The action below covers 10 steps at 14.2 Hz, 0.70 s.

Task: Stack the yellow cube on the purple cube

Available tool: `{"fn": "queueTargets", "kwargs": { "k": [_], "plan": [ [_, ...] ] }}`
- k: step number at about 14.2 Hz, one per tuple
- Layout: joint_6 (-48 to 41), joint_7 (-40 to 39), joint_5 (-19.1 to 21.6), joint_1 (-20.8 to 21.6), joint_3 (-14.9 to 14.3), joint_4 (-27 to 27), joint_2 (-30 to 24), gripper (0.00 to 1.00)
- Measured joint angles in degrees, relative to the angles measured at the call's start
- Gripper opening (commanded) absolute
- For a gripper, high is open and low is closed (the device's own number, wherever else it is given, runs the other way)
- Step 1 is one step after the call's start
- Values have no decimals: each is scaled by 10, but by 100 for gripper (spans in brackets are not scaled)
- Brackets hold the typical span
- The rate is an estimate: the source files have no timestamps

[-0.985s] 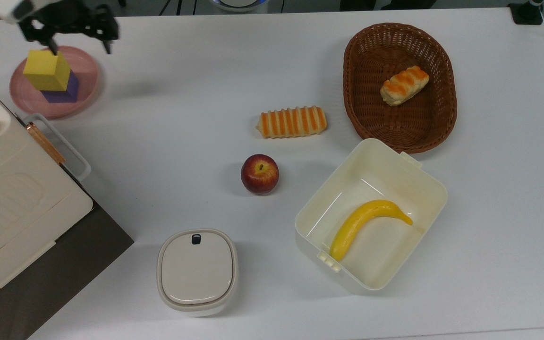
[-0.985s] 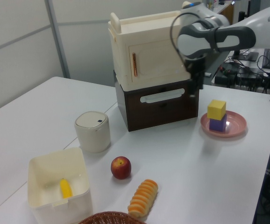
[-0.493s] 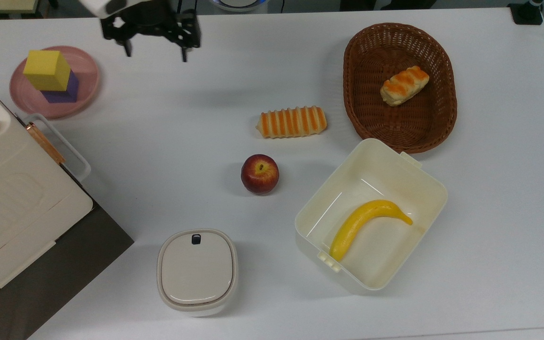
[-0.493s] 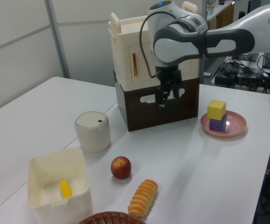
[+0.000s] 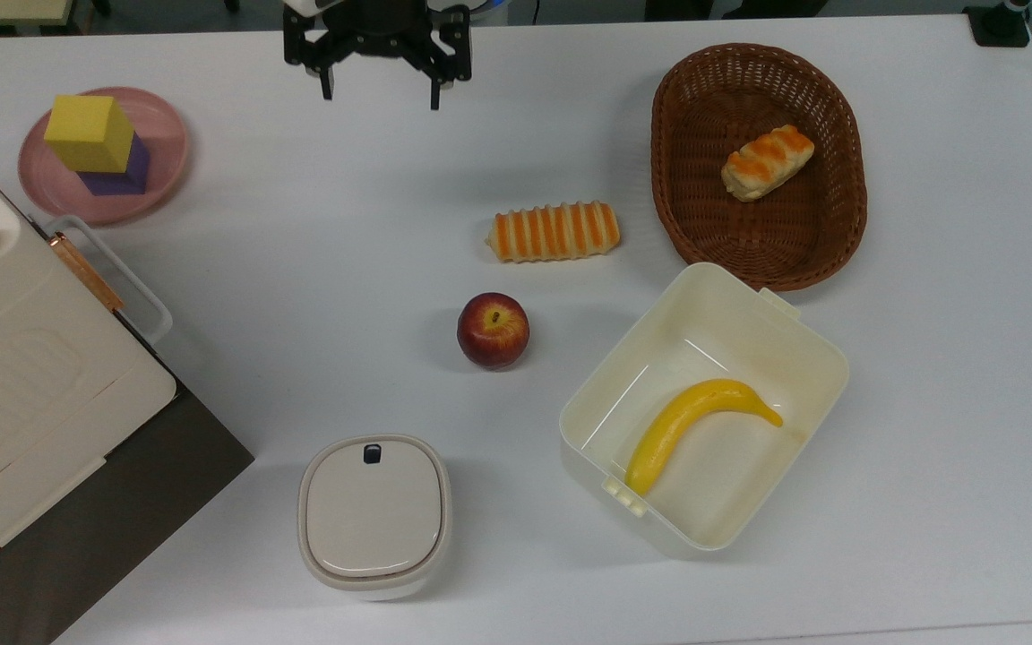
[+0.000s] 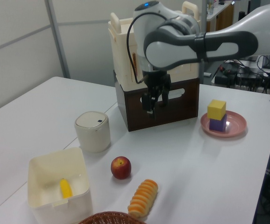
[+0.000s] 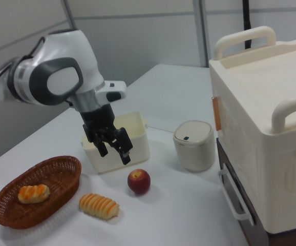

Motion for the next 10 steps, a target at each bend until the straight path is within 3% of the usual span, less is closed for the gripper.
{"fn": "queueTargets", "kwargs": {
  "k": [3, 10],
  "plan": [
    [-59, -15, 0, 0, -3, 41, -3, 100],
    [-60, -16, 1, 0, -4, 44, -6, 100]
  ]
}}
